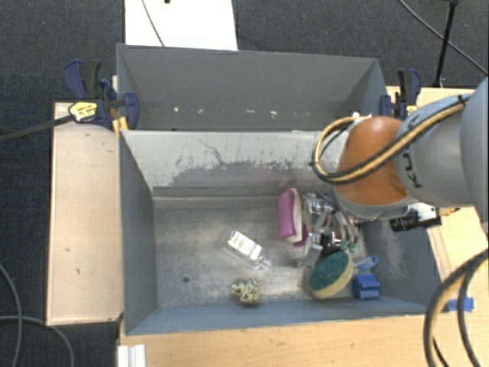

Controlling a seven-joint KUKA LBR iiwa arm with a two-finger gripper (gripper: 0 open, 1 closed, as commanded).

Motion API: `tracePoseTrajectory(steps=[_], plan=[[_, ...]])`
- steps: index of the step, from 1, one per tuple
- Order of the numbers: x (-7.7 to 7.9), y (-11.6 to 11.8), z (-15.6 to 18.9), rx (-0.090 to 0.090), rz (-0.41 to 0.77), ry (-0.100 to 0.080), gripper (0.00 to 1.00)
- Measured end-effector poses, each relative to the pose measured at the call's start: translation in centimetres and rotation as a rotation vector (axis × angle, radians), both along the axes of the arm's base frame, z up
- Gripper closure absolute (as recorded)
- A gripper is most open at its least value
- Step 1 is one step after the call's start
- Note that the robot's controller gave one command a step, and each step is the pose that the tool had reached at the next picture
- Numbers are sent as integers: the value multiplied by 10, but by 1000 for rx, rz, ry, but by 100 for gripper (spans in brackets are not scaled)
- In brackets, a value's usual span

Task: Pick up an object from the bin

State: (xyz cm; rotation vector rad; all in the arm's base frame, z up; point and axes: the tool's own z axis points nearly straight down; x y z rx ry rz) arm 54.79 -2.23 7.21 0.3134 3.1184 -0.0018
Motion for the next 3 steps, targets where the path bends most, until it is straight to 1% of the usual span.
tracePoseTrajectory(steps=[1, 2, 3], plan=[[-2, 1, -2, 1, 4, 6, 100], [0, -66, 159, -1, 0, -5, 100], [-42, -22, 73, 4, 157, 13, 100]])
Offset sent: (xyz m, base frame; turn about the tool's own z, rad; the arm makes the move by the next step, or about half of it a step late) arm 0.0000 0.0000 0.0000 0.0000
